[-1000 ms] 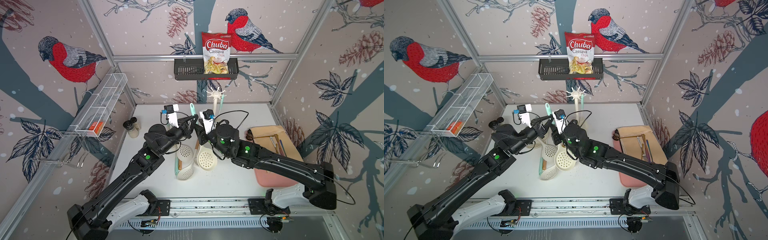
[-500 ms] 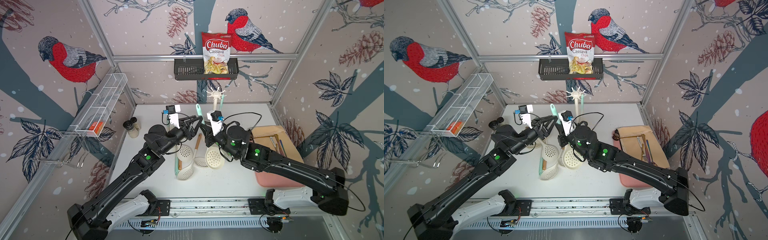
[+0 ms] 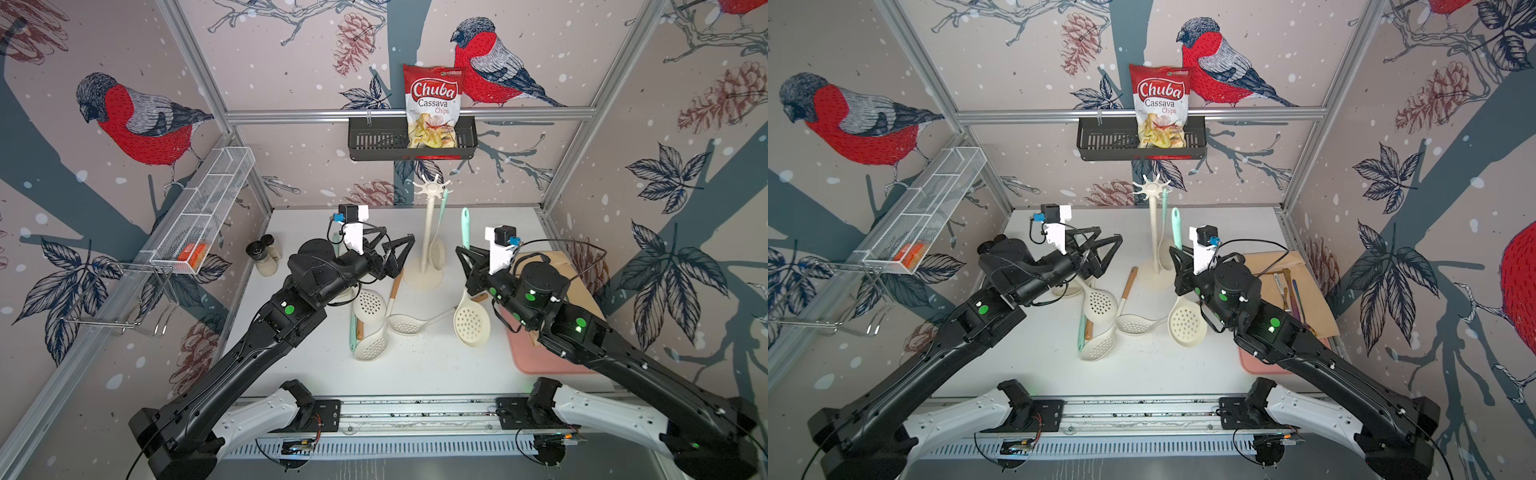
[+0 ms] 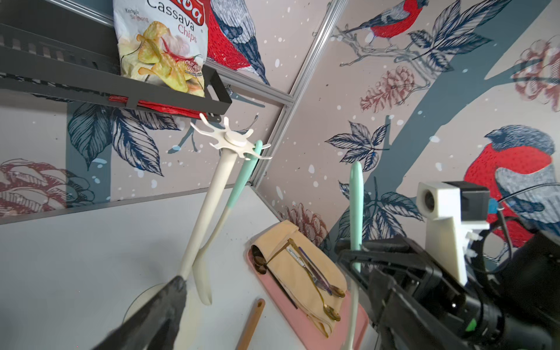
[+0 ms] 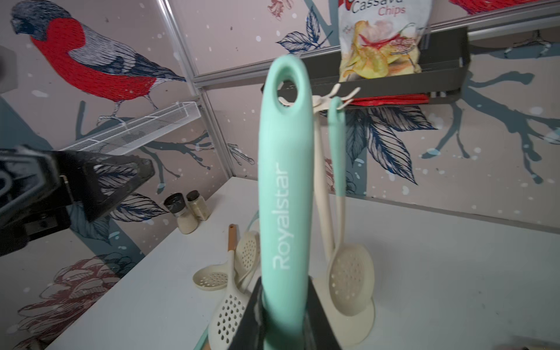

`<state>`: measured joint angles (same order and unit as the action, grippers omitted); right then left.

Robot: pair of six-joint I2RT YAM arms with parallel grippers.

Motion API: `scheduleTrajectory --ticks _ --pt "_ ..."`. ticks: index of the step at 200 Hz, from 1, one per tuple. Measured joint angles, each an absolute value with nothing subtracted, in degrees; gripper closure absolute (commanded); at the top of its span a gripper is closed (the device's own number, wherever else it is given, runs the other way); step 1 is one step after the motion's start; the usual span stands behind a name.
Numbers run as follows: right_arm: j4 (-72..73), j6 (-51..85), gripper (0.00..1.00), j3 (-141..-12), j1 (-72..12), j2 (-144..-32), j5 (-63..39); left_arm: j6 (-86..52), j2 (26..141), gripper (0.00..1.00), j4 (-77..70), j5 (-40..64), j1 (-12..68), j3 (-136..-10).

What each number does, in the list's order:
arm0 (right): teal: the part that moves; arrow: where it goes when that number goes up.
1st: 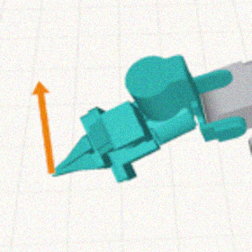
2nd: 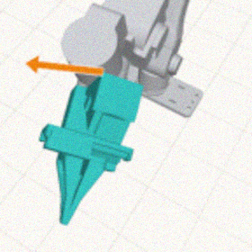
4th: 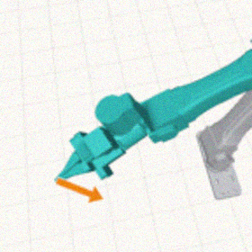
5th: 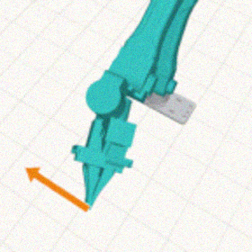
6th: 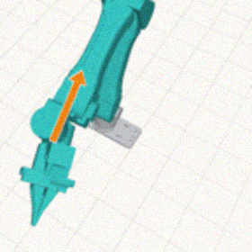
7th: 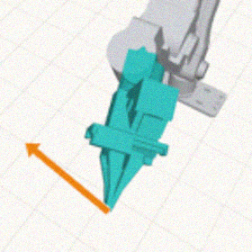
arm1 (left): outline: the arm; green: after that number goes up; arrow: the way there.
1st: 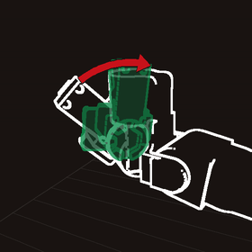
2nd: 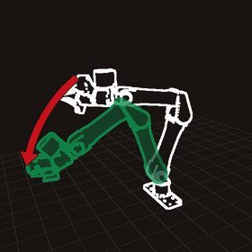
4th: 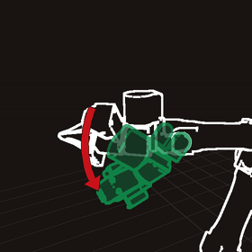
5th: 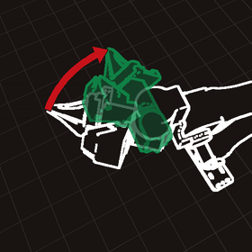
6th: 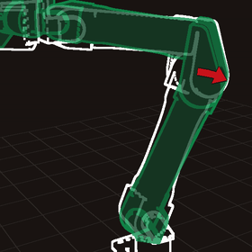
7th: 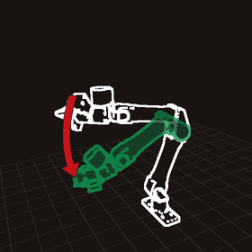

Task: Hang the skimmer on the kitchen utensil rack
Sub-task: Pick up the skimmer from the center of the board, then hang the skimmer on the rack.

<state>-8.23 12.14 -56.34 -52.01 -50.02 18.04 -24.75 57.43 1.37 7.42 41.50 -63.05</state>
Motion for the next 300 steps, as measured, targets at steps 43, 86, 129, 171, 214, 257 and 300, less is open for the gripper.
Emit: scheduleTrajectory --ticks 43,86,129,171,214,257,300 --pt "-16.97 10.37 1.0 -60.12 -40.8 -51.55 8.58 -20.86 62.02 0.08 3.57 3.01 44.42 -63.4" --pt "-21.28 7.18 1.0 -66.37 -38.96 -58.02 1.41 -21.08 65.8 0.06 -0.32 3.11 44.45 -62.15" --pt "-21.58 5.23 1.0 -70.0 -39.7 -61.93 1.37 -24.18 69.41 0.05 -5.76 6.81 41.45 -62.19" --pt "-22.0 3.75 1.0 -73.71 -40.18 -65.69 2.61 -25.5 70.65 0.05 -8.75 10.37 40.27 -62.35" --pt "-23.05 2.94 1.0 -75.85 -40.25 -68.95 3.51 -25.69 71.02 0.06 -8.78 11.84 40.23 -62.35" --pt "-23.94 2.92 1.0 -75.99 -40.36 -70.35 3.75 -25.76 71.0 0.07 -8.75 11.9 40.21 -62.11" --pt "-24.45 2.79 1.0 -76.73 -40.38 -71.7 3.92 -26.13 70.83 0.07 -8.75 12.03 40.21 -60.86"
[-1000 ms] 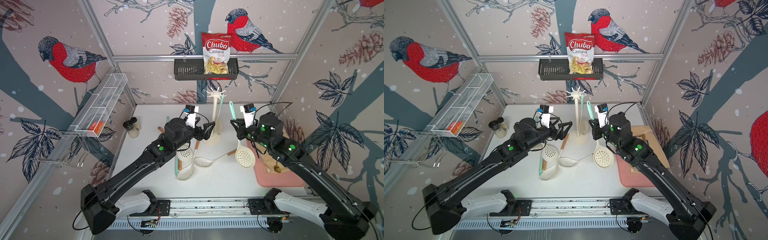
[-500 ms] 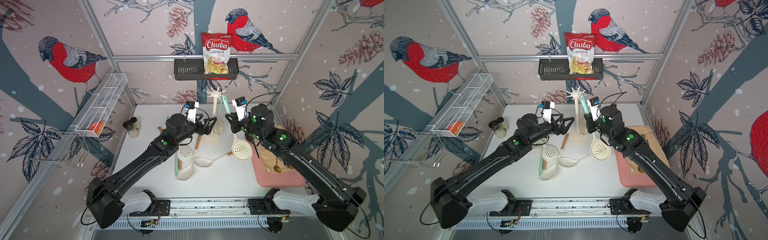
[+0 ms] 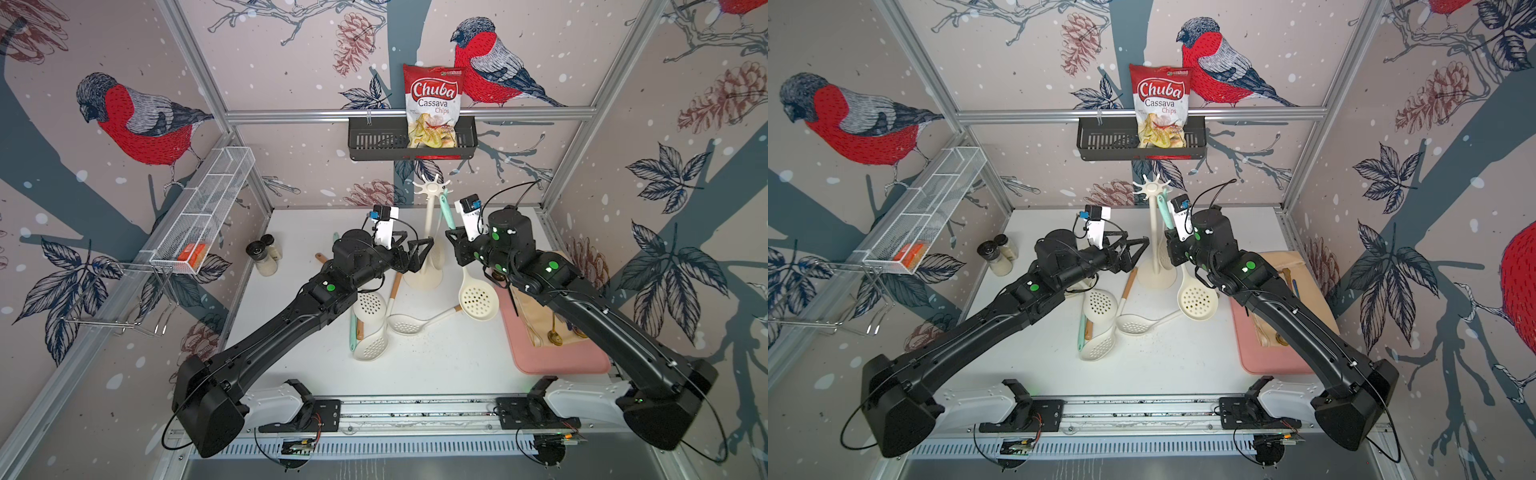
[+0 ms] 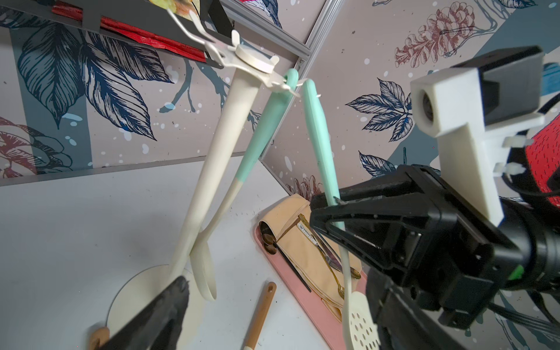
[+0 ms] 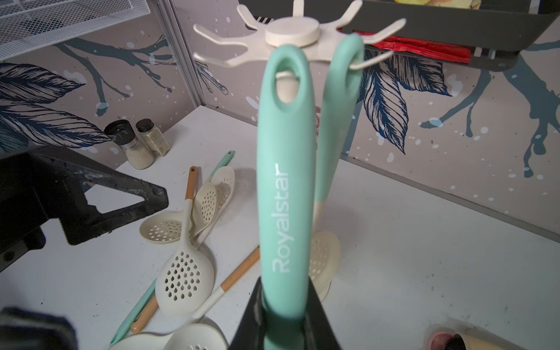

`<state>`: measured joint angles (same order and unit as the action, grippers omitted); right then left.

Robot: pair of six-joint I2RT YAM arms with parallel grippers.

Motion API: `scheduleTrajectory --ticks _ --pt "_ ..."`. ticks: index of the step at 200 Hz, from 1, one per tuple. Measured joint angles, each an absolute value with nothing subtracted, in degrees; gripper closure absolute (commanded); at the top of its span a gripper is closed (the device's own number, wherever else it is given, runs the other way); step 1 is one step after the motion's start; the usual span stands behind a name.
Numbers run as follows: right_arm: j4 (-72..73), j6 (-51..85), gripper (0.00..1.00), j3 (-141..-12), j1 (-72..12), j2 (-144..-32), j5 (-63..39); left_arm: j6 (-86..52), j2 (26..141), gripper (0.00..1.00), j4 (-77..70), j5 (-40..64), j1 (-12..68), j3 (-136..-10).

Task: Hang the skimmer on the kitchen utensil rack
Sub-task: Hang the skimmer on the rack.

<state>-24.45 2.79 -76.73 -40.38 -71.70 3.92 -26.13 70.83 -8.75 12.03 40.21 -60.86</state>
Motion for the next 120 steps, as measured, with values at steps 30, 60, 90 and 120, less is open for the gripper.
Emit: scheduleTrajectory --ticks 30,60,90,120 --pt "-24.14 2.72 1.0 -77.71 -40.38 -74.11 4.51 -26.63 70.52 0.08 -8.75 12.01 40.21 -60.16" --pt "-23.77 2.5 1.0 -77.97 -40.36 -75.55 4.99 -26.48 69.95 0.08 -8.71 11.86 40.18 -59.29" --pt "-22.13 2.35 0.61 -76.62 -40.34 -75.02 5.21 -25.43 69.78 0.08 -8.4 10.7 39.44 -59.07" --pt "-21.1 3.4 0.09 -73.19 -40.05 -68.42 4.36 -23.9 71.57 0.07 -8.34 11.99 36.49 -59.64"
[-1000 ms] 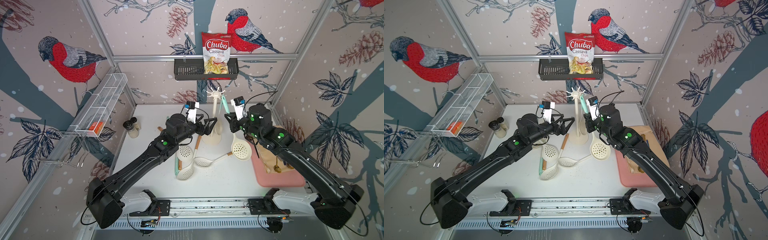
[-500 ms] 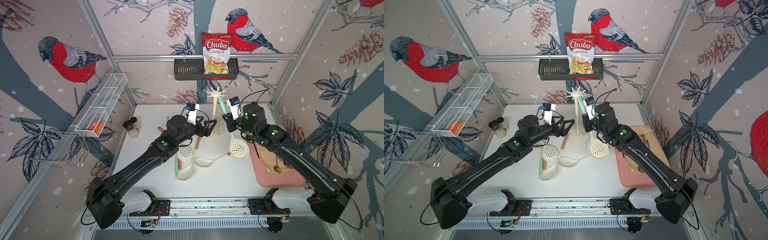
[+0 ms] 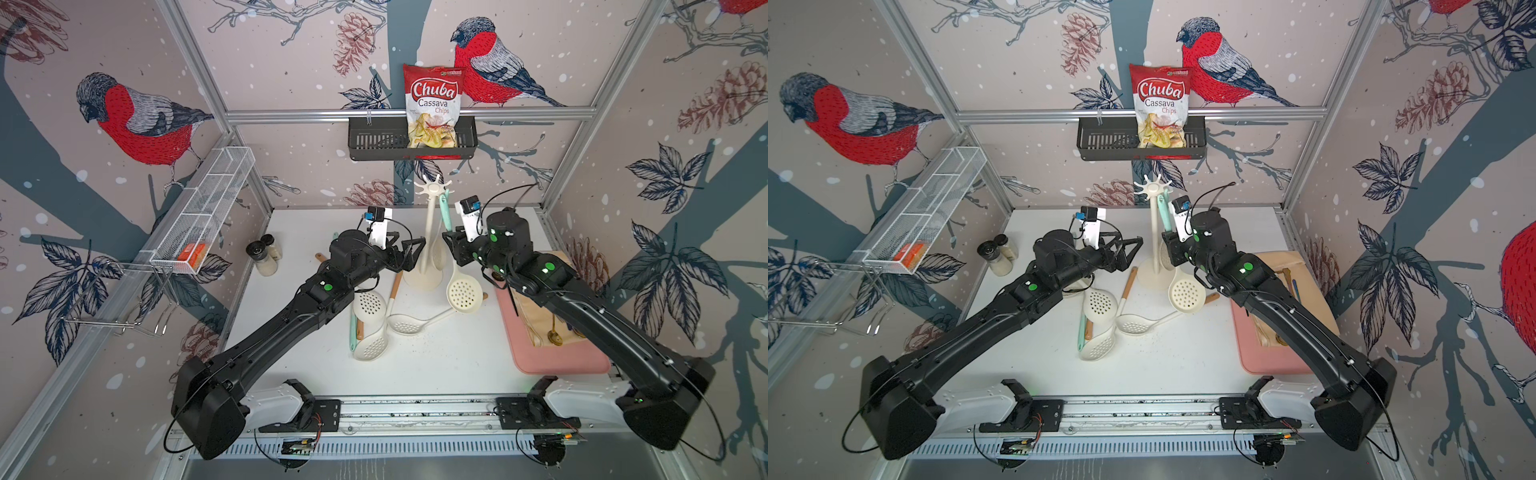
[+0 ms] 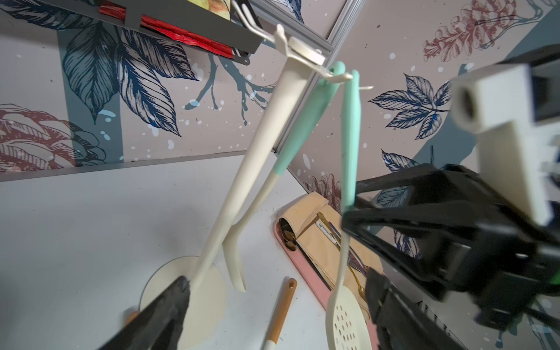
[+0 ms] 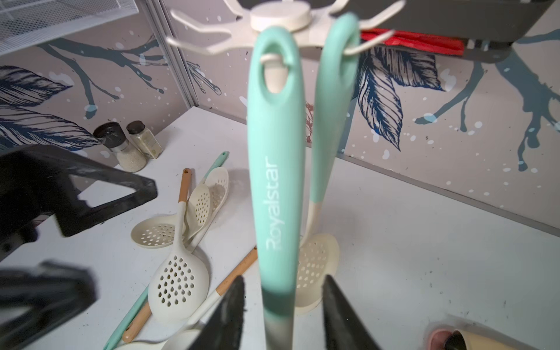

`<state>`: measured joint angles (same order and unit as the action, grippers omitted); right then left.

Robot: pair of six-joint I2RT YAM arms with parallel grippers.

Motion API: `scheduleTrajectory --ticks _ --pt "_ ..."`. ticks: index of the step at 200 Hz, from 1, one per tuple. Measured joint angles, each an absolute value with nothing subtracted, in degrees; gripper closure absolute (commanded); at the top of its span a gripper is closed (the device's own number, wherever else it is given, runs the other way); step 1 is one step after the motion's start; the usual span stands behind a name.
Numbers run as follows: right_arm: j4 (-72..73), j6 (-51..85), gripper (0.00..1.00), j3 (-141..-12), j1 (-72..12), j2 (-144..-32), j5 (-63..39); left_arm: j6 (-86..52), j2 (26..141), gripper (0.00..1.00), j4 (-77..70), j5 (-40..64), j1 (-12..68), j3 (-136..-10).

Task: Hang the skimmer on the kitchen utensil rack
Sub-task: Hang the skimmer on the rack.

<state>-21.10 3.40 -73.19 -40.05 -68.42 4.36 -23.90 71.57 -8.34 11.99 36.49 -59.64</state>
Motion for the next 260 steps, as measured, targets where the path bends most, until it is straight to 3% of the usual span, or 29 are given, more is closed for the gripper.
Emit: scheduleTrajectory --ticks 25,81,149,228,260 --pt "-16.8 5.69 0.05 -68.4 -37.8 -60.84 1.21 -22.2 75.29 0.08 -8.75 15.09 33.91 -61.93" --pt "-13.82 13.56 0.09 -57.8 -29.02 -52.05 -9.74 -16.34 87.35 0.29 -8.73 28.84 28.73 -71.24" --pt "-15.38 14.92 0.1 -55.55 -26.87 -48.01 -12.99 -14.41 97.67 0.25 -9.8 44.73 25.89 -80.77" --pt "-17.23 14.87 0.11 -55.59 -25.89 -47.7 -14.13 -17.69 103.74 0.34 -17.3 50.37 25.71 -80.2" --pt "-18.26 14.74 0.11 -55.61 -25.82 -47.59 -14.17 -21.56 105.67 0.42 -23.22 51.64 25.71 -78.15"
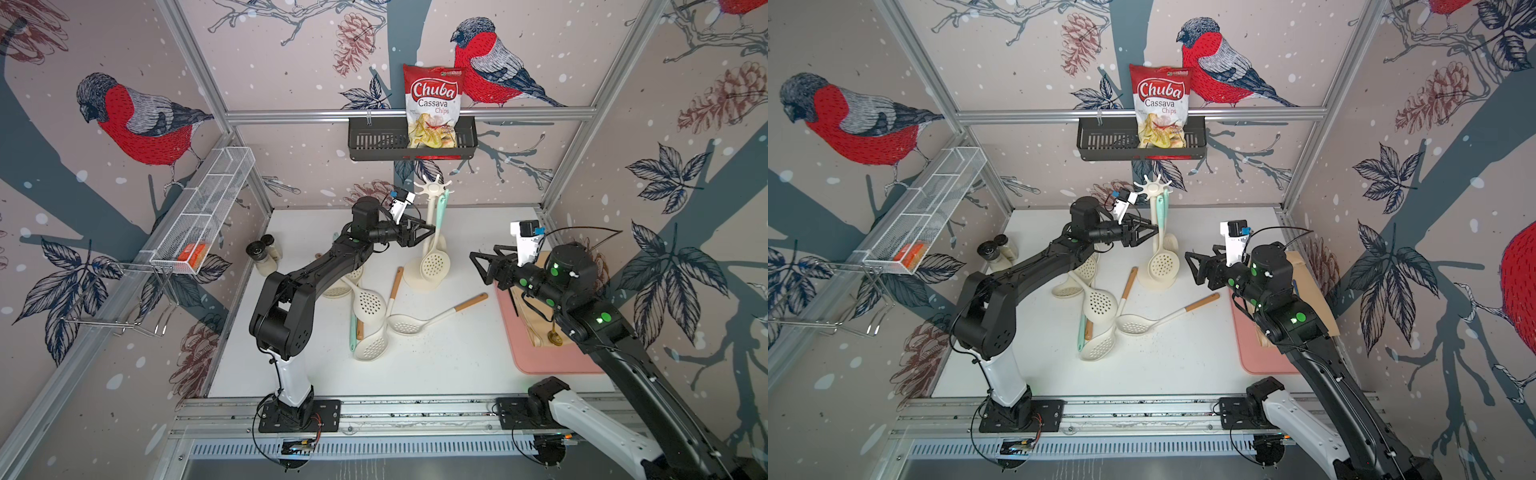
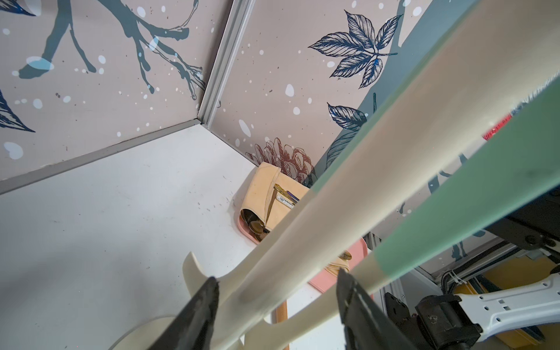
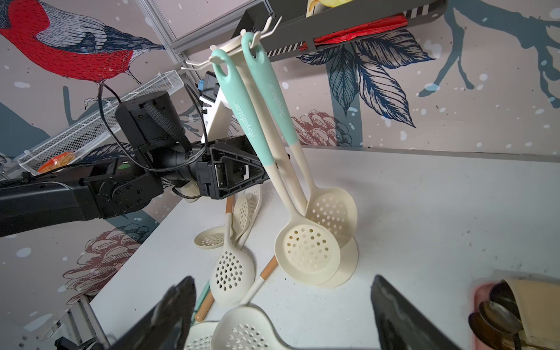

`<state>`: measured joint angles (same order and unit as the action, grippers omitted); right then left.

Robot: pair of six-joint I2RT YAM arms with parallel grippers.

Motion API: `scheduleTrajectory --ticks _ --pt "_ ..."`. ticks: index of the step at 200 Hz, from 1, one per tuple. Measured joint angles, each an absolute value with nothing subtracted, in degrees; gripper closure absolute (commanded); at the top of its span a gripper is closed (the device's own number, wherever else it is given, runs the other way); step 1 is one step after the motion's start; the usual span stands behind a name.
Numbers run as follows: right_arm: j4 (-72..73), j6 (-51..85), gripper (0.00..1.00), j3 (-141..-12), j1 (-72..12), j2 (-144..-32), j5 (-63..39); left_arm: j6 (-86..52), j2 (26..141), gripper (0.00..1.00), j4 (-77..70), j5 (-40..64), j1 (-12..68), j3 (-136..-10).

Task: Hang the skimmer on the kitchen utensil rack
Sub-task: Hang the skimmer on the rack, then adjust the rack at the center of the board.

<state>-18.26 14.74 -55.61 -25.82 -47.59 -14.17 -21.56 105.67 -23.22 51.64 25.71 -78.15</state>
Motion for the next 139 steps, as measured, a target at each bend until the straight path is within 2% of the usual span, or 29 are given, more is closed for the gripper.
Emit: scheduleTrajectory --ticks 27,113,125,139 --pt "-18.79 14.7 0.11 -55.61 -25.69 -47.51 -14.15 -23.75 107.11 0.49 -26.55 52.71 25.71 -78.02" --pt "-20.27 14.44 0.12 -55.7 -25.47 -47.24 -14.15 -25.5 111.55 0.44 -29.34 54.22 25.78 -82.24" --pt "-20.58 14.11 0.13 -55.92 -25.43 -47.22 -14.13 -25.91 112.22 0.48 -29.89 54.22 25.8 -82.83" --pt "-21.08 13.76 0.13 -56.14 -25.36 -47.11 -14.13 -26.98 112.92 0.58 -30.89 54.37 25.82 -83.26"
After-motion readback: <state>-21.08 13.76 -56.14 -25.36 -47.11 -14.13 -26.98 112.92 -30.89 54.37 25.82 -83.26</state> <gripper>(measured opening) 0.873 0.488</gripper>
